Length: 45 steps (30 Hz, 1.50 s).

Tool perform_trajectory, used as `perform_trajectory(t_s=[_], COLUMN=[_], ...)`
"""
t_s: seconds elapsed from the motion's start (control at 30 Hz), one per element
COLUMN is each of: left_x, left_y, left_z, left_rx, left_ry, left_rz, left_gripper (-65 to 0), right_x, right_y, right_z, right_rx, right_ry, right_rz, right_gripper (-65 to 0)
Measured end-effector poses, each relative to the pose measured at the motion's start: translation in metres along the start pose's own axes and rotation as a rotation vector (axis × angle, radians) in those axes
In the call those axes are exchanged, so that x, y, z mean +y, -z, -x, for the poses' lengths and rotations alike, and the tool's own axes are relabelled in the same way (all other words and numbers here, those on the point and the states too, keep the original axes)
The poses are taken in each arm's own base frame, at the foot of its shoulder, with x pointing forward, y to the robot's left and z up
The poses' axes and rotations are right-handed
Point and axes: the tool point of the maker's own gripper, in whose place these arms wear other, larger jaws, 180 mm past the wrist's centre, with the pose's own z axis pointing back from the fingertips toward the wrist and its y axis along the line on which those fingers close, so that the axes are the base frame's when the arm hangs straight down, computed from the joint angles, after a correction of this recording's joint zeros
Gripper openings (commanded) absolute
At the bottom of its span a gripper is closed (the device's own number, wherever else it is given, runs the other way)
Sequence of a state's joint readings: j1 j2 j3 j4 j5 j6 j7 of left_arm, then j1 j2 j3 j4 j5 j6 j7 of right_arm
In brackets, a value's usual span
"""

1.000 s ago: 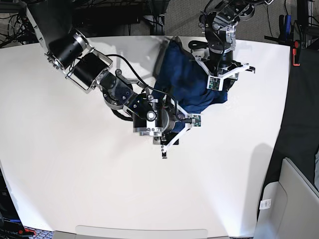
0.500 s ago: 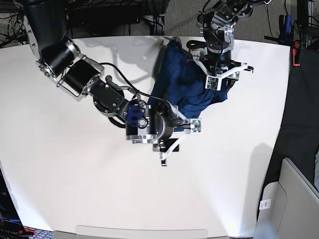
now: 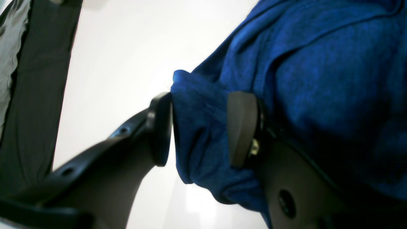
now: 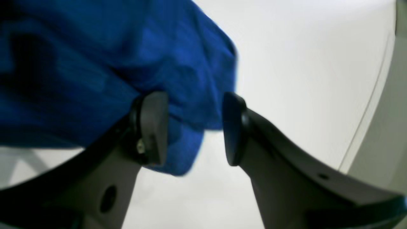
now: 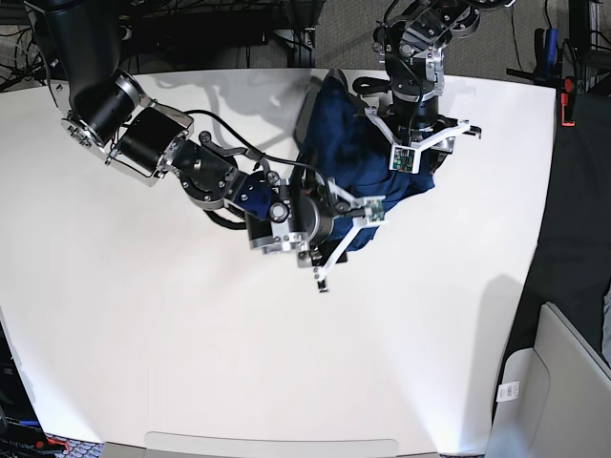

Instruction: Fold the T-shirt properly

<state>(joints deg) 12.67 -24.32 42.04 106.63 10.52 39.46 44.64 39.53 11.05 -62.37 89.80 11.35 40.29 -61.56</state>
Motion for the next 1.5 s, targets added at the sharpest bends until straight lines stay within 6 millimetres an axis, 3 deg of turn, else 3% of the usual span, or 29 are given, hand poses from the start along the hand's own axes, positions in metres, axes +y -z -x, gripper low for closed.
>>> perform_trajectory(t_s=[0.47, 0.73, 0.93, 1.13, 1.27, 1.5], left_x=[0.000, 0.000, -0.001, -0.003, -0.003, -0.003], left_y=[0.000, -0.001, -0.003, -0.006, -0.006, -0.006], left_z=[0.000, 0.001, 0.006, 0.012, 0.013, 0.012], left_rx=[0.000, 0.003, 0.012, 0.025, 0.027, 0.025], left_ry=[0.000, 0.001, 0.006, 0.010, 0.010, 0.011], left_rz=[0.000, 0.001, 0.003, 0.009, 0.009, 0.008], left_gripper=[-38.0, -38.0, -38.0, -38.0, -38.0, -38.0], right_x=[0.003, 0.010, 0.001, -0.034, -0.041, -0.031], right_y=[0.011, 0.025, 0.023, 0.020, 0.027, 0.045], right_z=[-0.009, -0.020, -0.029, -0.013, -0.032, -0.057], right_rx=[-0.034, 0.018, -0.018, -0.013, -0.098, -0.188], right_ry=[-0.001, -0.059, -0.048, 0.087, 0.156, 0.192], right_rz=[-0.001, 0.055, 0.084, 0.142, 0.126, 0.068], right_gripper=[-38.0, -60.0, -60.1, -60.1, -60.1, -60.1])
